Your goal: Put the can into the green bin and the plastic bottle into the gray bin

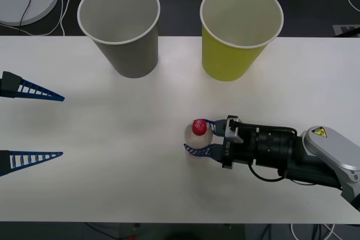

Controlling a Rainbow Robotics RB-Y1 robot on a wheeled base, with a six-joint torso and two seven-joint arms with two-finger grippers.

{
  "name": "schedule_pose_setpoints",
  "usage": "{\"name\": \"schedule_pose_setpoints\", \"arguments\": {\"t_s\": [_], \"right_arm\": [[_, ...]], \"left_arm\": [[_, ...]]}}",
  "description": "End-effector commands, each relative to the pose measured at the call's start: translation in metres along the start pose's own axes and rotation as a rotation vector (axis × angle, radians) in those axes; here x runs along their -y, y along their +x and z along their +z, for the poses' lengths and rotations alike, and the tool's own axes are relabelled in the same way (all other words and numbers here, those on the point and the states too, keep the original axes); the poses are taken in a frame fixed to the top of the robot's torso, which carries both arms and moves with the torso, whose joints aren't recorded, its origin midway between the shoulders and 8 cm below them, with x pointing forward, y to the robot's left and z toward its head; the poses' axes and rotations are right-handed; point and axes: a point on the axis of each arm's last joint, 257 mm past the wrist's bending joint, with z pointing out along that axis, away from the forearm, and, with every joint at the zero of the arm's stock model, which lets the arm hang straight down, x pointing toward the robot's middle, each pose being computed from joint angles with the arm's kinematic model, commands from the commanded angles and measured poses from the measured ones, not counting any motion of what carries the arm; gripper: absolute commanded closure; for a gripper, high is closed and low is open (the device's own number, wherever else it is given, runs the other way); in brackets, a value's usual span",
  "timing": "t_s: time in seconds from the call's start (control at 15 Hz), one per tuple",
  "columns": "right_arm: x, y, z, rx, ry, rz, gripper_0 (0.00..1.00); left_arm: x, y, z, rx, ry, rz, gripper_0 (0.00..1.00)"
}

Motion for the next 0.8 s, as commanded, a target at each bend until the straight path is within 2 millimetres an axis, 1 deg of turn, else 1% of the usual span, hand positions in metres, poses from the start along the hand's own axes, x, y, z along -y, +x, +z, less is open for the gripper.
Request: {"name": "schedule_pose_setpoints", "arguments": {"t_s": [0.07, 0.2, 0.4, 0.6, 0.8], "right_arm": [[0.002, -0.001, -0.003, 0.008, 0.006, 0.013, 1.0], [0.005, -0.005, -0.007, 0.017, 0.009, 0.02, 1.0], [0.01, -0.016, -0.013, 0.039, 0.017, 0.028, 1.0], [0.017, -0.031, -0.026, 0.055, 0.039, 0.035, 1.0], [0.023, -0.049, -0.042, 0.062, 0.049, 0.09, 1.0]], "left_arm": [[0.0, 0.0, 0.0, 0.0, 0.0, 0.0, 0.0], [0.0, 0.0, 0.0, 0.0, 0.0, 0.0, 0.0], [0.0, 0.0, 0.0, 0.0, 0.0, 0.0, 0.0], [0.0, 0.0, 0.0, 0.0, 0.0, 0.0, 0.0], [0.0, 0.0, 0.0, 0.0, 0.0, 0.0, 0.0]]}}
